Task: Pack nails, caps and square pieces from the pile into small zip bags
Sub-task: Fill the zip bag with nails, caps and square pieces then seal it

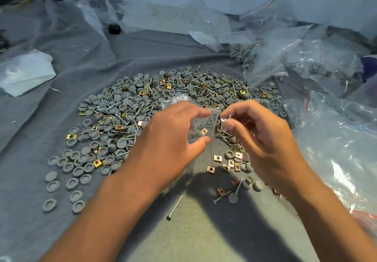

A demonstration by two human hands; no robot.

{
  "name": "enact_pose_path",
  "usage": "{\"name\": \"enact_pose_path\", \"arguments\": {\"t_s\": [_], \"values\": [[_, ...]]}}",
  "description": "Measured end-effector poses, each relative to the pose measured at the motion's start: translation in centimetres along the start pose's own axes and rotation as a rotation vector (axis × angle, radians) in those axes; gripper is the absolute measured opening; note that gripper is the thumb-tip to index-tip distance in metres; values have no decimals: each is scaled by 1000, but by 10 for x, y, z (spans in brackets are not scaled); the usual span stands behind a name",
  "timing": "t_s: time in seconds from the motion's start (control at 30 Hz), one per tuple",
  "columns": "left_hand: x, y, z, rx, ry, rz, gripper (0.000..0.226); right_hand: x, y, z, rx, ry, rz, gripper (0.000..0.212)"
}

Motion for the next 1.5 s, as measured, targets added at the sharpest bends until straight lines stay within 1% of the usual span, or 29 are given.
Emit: {"name": "enact_pose_path", "arguments": {"t_s": [0.07,0.13,0.2,0.3,0.37,0.43,0.57,0.6,0.63,0.67,0.73,0.77,0.8,0.87,0.93,1.03,1.1,1.17,1.27,1.33,1.4,1.43,1.47,1.5], "values": [[0,1,0,-7,4,-5,52,-9,3,1,69,-67,24,12],[1,2,0,-6,11,-13,50,-15,8,2,120,-133,-82,14],[1,2,1,-1,12,-20,49,-14,10,1,156,-133,-117,15],[0,2,1,2,11,-13,51,-11,4,-1,225,-91,-23,16],[0,2,1,8,10,-16,51,-13,5,-1,234,-109,-72,15],[1,2,1,10,5,-15,49,-14,10,-1,201,-129,-176,16],[1,-1,0,34,5,13,51,-7,0,2,158,-93,-185,14],[1,-2,0,55,4,21,51,-2,-3,2,97,-66,-191,13],[1,-4,0,84,0,24,50,4,-3,2,-11,-19,-204,13],[1,-6,0,121,-5,18,48,13,-1,0,-155,45,-249,14],[2,-12,-1,221,-13,4,44,26,9,-8,-423,120,-459,17],[2,-15,-1,263,-11,7,42,31,14,-11,-497,130,-542,19],[2,-17,-1,285,-10,16,41,32,18,-13,-530,142,-572,21],[1,-16,-1,262,-14,30,41,31,22,-12,-528,143,-564,16],[1,-11,0,198,-13,44,44,29,23,-11,-527,120,-553,10],[1,-6,0,134,-9,61,48,27,20,-11,-514,182,-385,12],[0,-6,1,128,-12,55,48,21,22,-13,-550,179,-326,10],[-1,-6,1,127,-14,54,49,20,29,-18,-615,135,-370,15],[-2,-6,1,120,-14,52,49,17,30,-20,-601,98,-463,13],[-3,-5,0,125,-9,47,49,15,30,-20,-608,56,-477,11],[-2,-5,0,126,-4,47,49,14,31,-20,-631,42,-441,12],[-2,-5,0,125,-1,46,49,14,31,-18,-623,72,-389,13],[-2,-5,1,124,2,46,49,13,28,-15,-575,112,-312,15],[-2,-5,0,123,4,48,49,11,23,-11,-467,135,-222,17]]}}
Point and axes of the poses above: each hand's wrist, its own z-axis towards the middle knuckle, its own y-axis out of the palm, x = y × z, the point moved 4 cm from there along z, towards the middle knuckle
